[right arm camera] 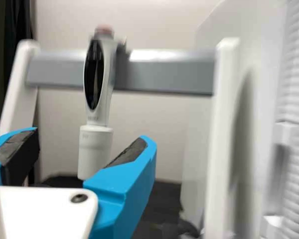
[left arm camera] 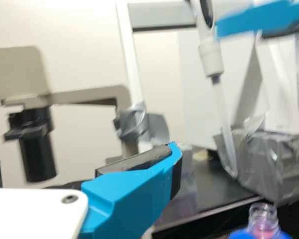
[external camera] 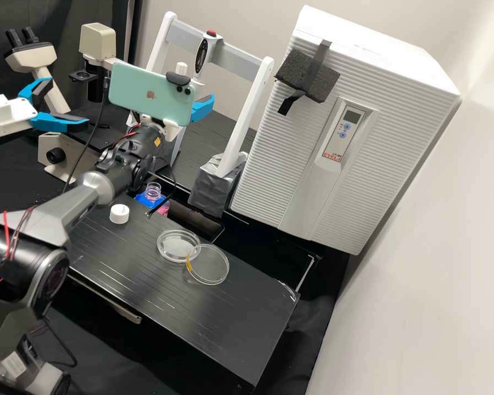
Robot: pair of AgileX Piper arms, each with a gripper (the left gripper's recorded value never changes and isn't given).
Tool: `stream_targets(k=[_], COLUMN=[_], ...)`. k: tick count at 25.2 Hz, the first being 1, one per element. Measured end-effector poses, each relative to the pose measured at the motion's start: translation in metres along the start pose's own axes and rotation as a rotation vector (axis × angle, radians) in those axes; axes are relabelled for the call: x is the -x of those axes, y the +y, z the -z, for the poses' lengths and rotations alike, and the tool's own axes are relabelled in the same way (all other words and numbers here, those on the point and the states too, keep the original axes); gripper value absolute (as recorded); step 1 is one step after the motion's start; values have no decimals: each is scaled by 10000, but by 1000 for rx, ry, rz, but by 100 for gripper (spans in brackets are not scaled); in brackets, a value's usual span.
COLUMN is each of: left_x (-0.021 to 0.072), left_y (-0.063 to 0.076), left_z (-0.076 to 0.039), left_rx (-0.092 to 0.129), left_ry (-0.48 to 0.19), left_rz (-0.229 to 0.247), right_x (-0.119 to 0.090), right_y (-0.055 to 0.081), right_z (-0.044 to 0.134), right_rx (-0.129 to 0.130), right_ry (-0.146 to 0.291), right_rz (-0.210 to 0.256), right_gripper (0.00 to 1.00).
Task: Use the pipette
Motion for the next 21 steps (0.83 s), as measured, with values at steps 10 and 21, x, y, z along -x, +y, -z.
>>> stream_targets(k=[10,21], left_x=[589,946], left_y=[-203,-314], left_z=[-44,95], left_rx=[-121,-133], left_ry=[189,276], left_rz=[1,42], right_x=[833,1315], right_y=[-205,-503], right_z=[-310,-698], right_rx=[65,61], right_ry=[-6,-83], right_rz=[-299,-332], right_gripper=[100,100])
